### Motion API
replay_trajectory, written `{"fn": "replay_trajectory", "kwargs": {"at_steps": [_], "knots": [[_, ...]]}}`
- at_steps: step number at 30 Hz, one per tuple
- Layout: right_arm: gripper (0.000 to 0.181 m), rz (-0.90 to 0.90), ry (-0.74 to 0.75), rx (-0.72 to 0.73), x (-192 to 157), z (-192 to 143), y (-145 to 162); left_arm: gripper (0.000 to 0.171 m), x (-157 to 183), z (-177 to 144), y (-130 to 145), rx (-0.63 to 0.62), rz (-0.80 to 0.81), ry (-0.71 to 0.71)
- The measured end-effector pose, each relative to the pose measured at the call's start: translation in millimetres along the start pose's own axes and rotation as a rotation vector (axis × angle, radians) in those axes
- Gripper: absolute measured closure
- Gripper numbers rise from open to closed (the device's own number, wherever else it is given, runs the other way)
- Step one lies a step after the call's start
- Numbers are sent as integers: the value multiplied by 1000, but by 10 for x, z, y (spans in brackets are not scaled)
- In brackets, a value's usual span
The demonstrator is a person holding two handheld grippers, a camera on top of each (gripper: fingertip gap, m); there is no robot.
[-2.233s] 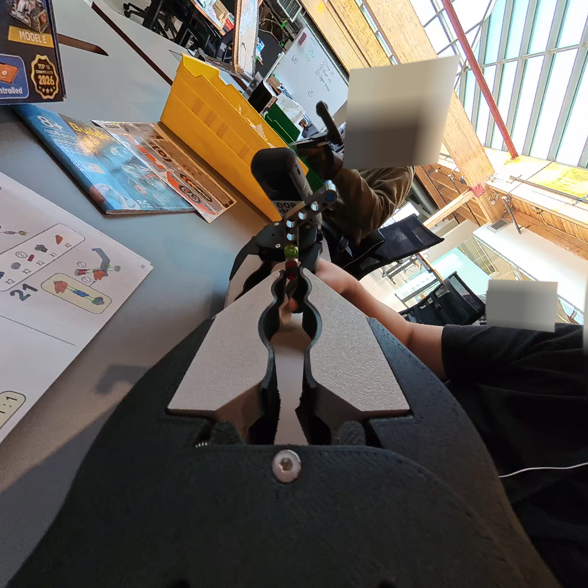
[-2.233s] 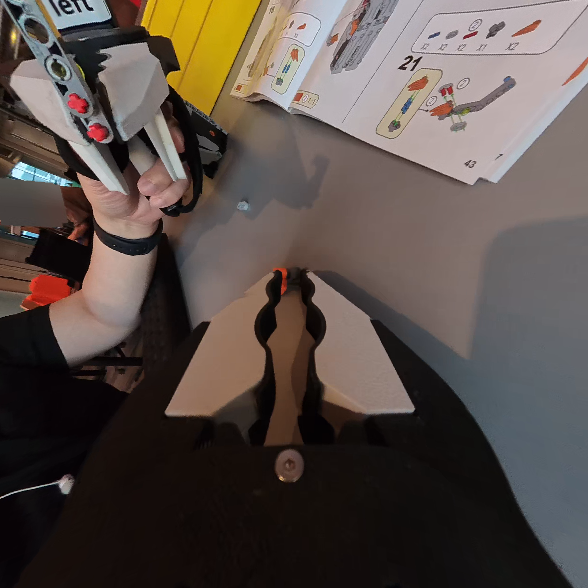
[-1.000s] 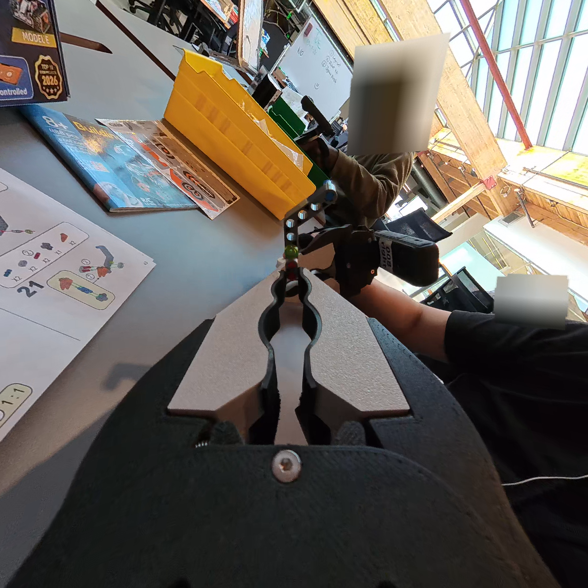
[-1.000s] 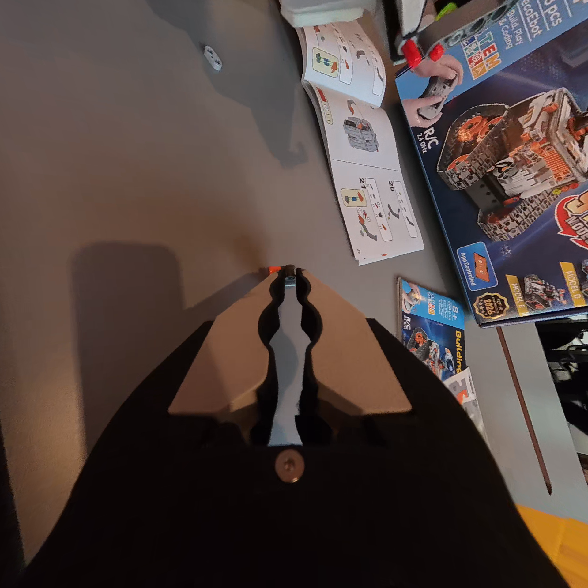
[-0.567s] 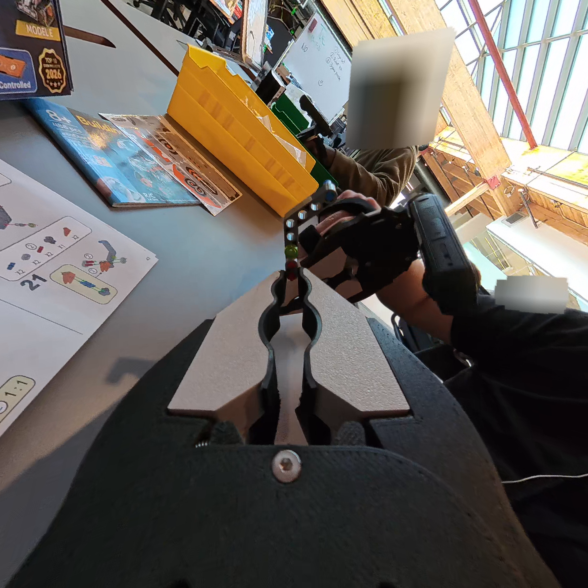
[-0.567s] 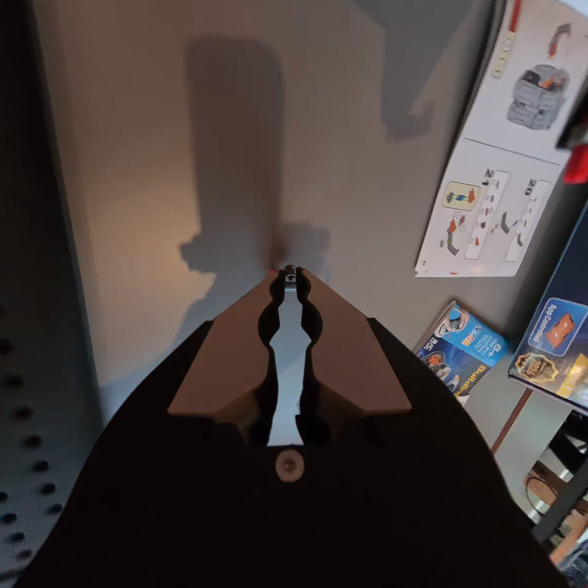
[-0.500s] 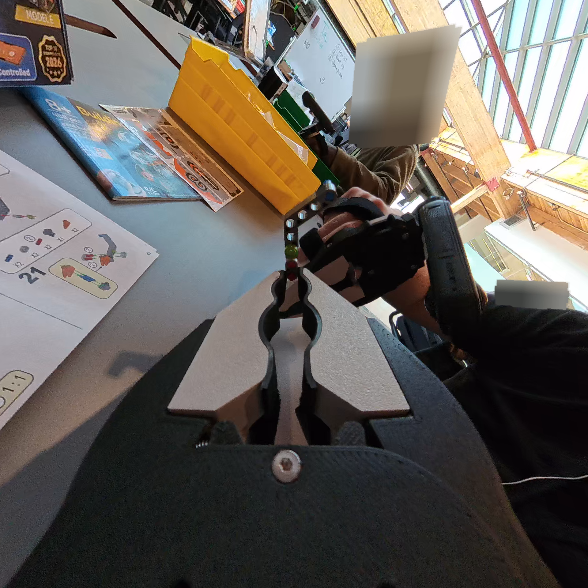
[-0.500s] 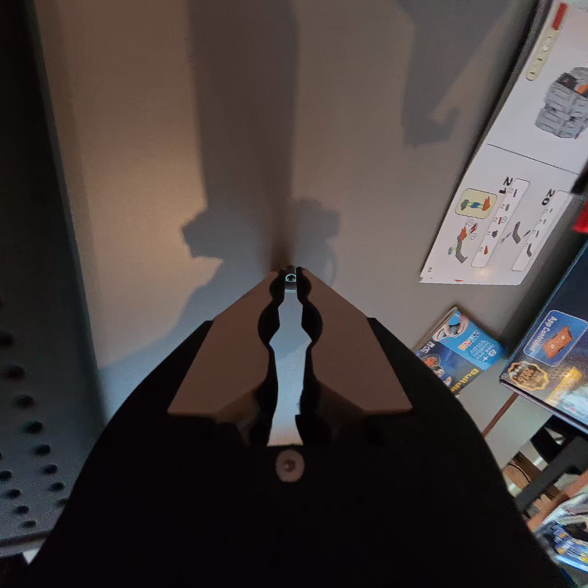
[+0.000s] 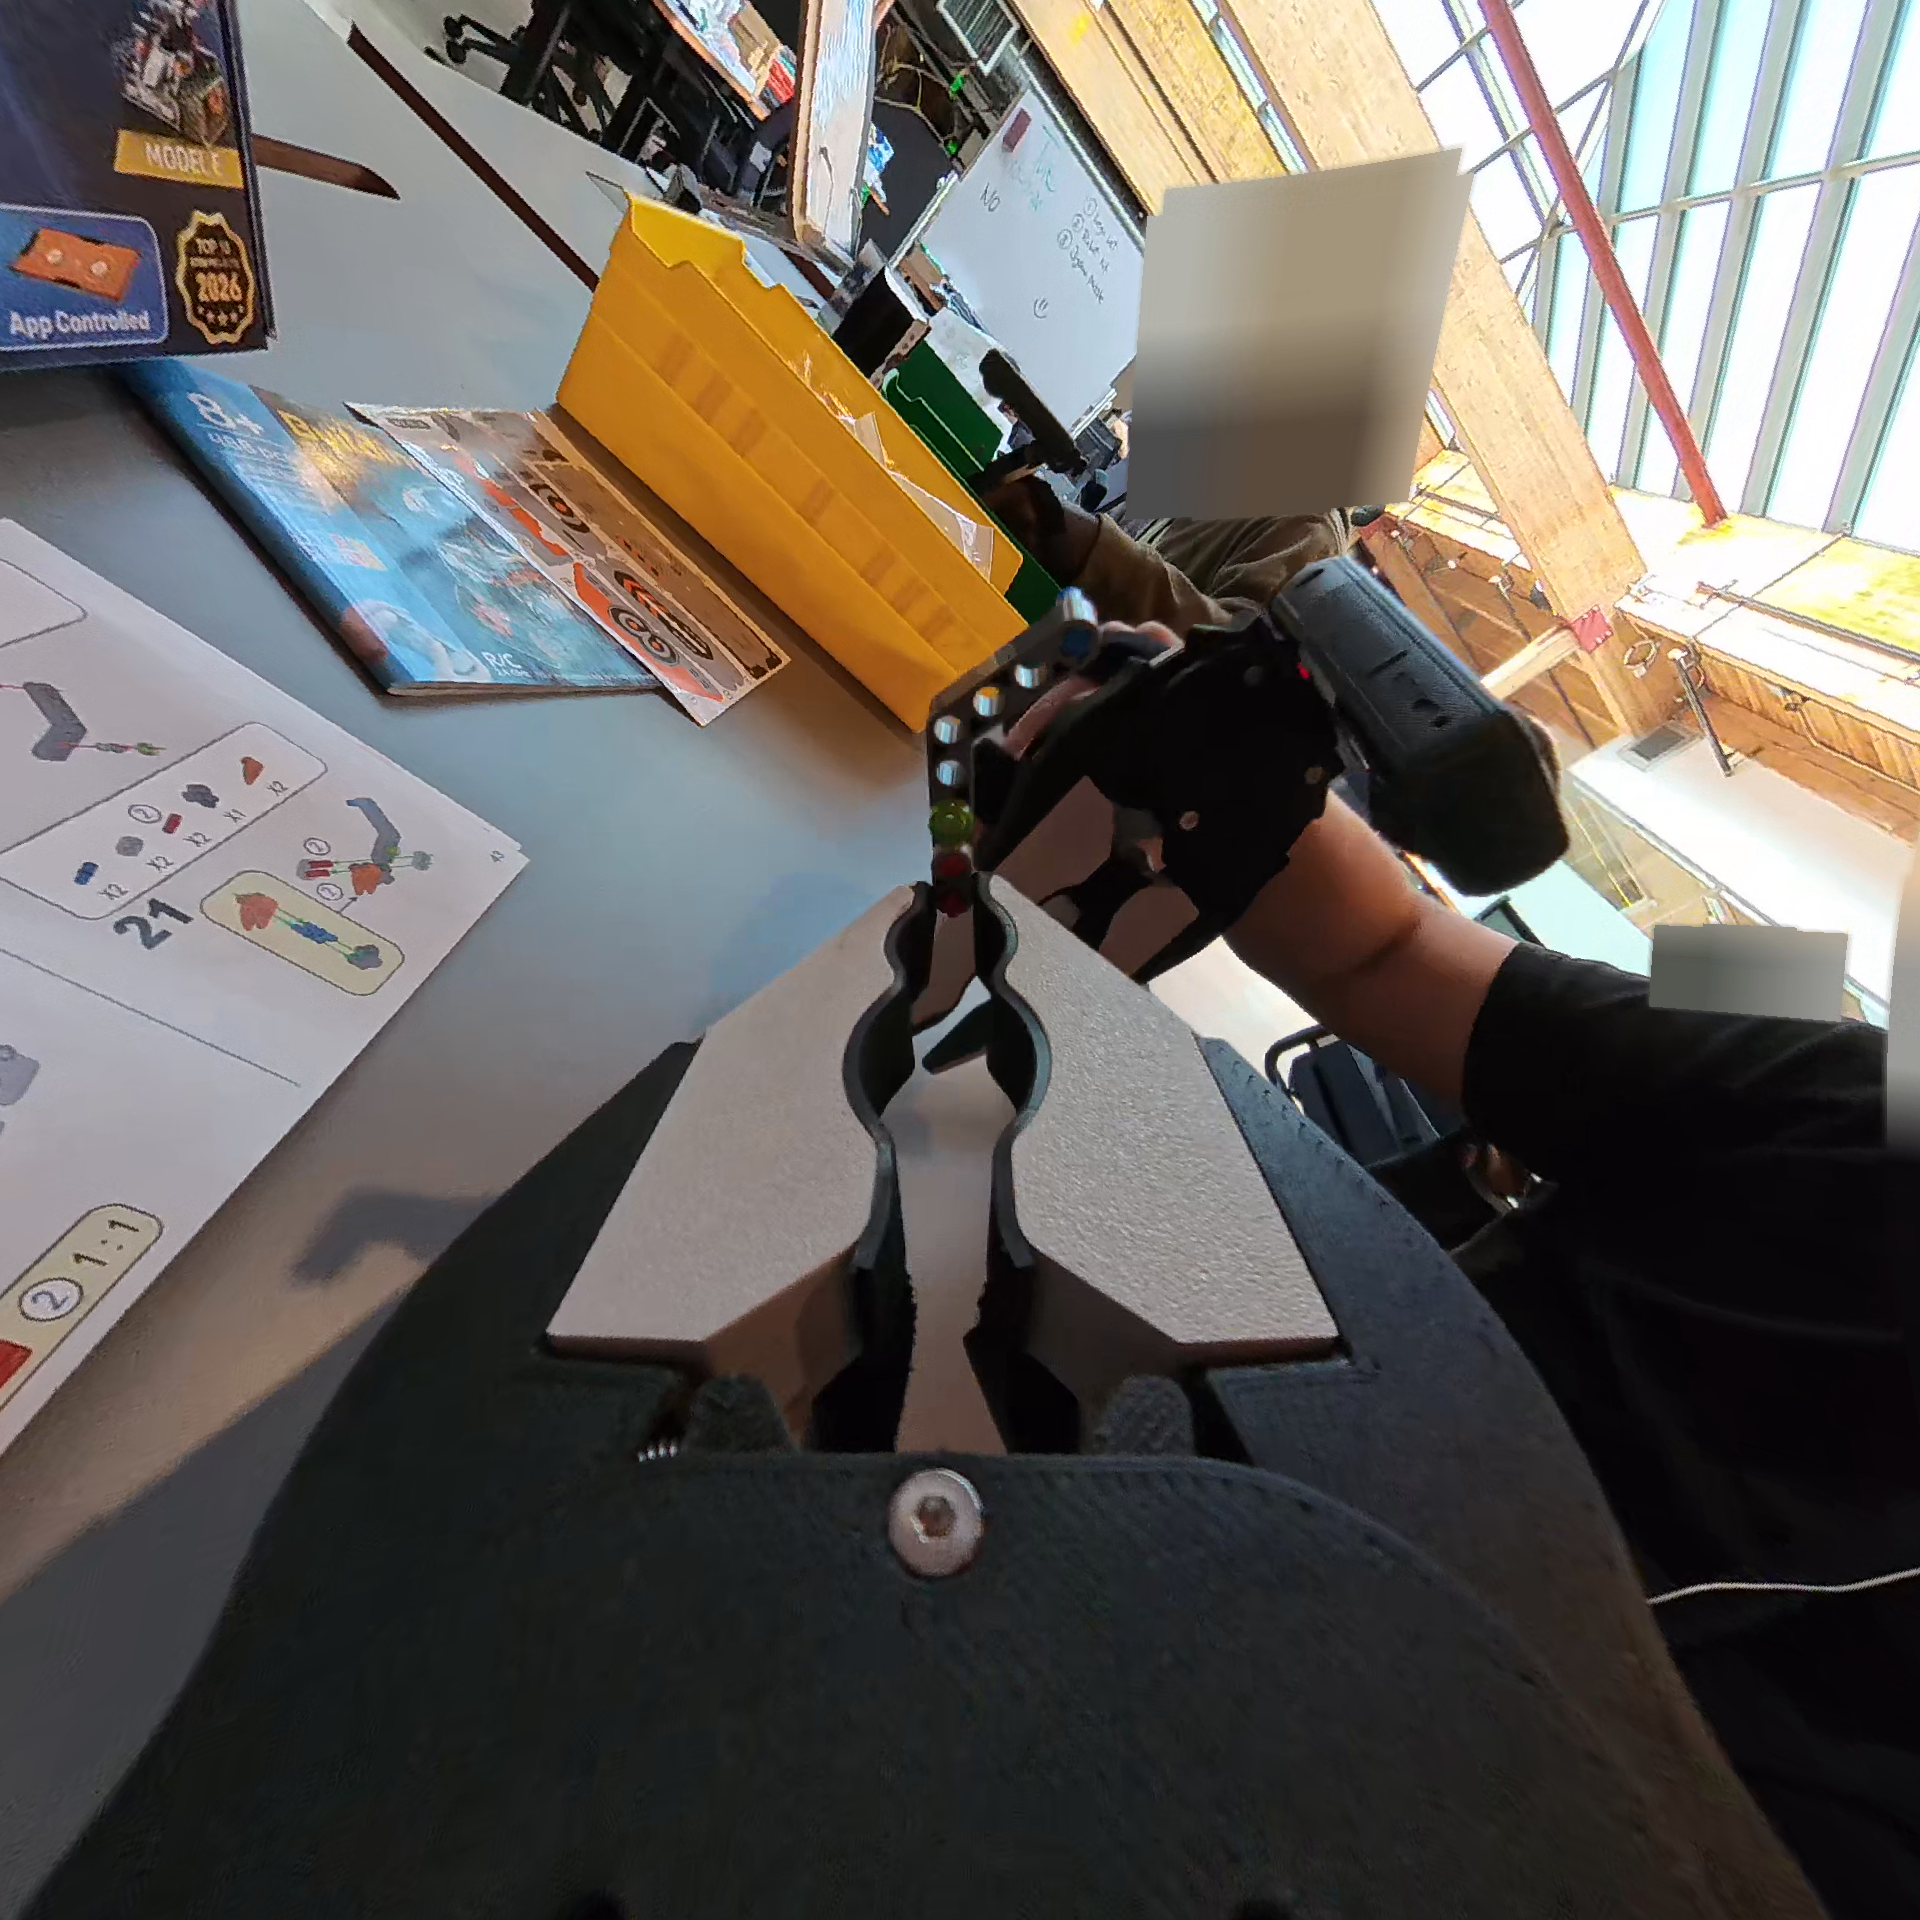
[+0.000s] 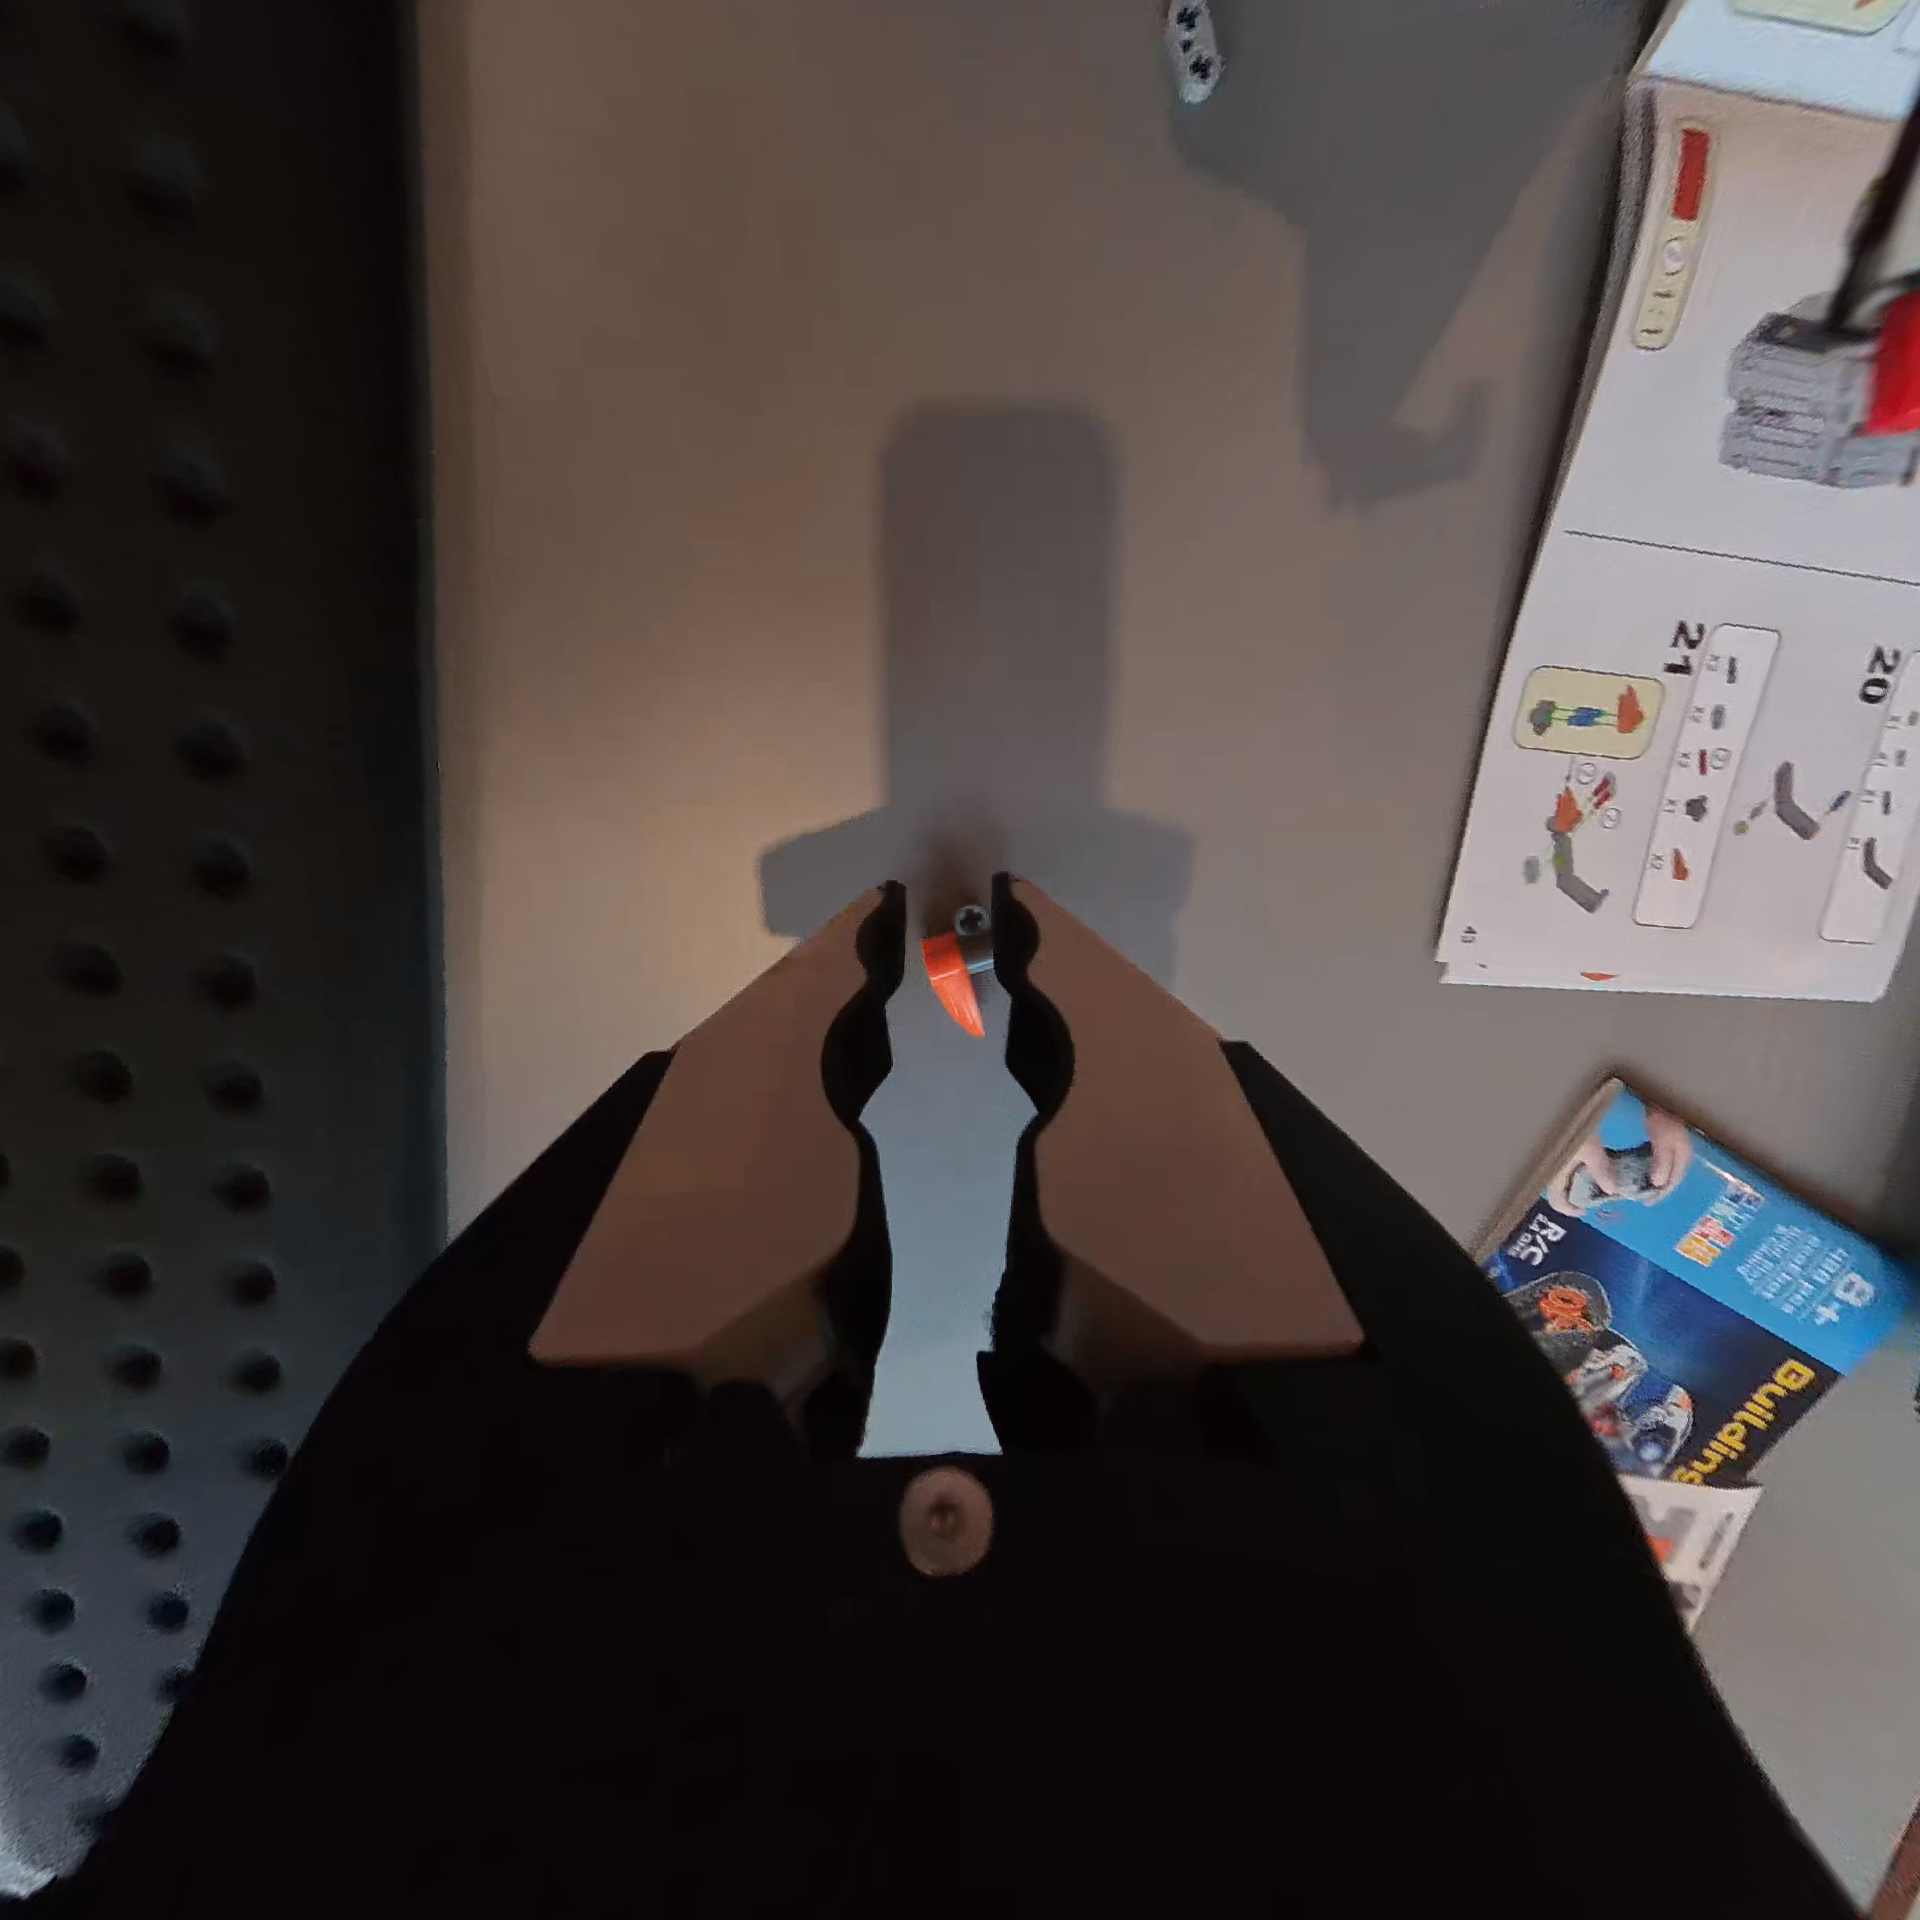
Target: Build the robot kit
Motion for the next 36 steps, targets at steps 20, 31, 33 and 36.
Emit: {"fn": "replay_trajectory", "kwargs": {"at_steps": [20,31,33,36], "knots": [[166,-42,-45,-26,72,208,90,167,-25,44,37,-32,-10,4],[172,-45,-45,-33,76,192,108,167,-23,90,69,-60,-14,7],[170,-44,-50,-28,68,200,103,167,-23,88,71,-60,-16,8],[170,-43,-44,-26,70,213,101,167,-22,84,69,-59,-16,9]]}}
Point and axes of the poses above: each gripper's, where its closed fingertips meet, z out along the fingers, y out of its underside, x = y × z across the jaws, the point moved 5 cm from there along -z, back along the fingers, and after that the axes turned 8 degrees about -x, right-handed, at the moved point
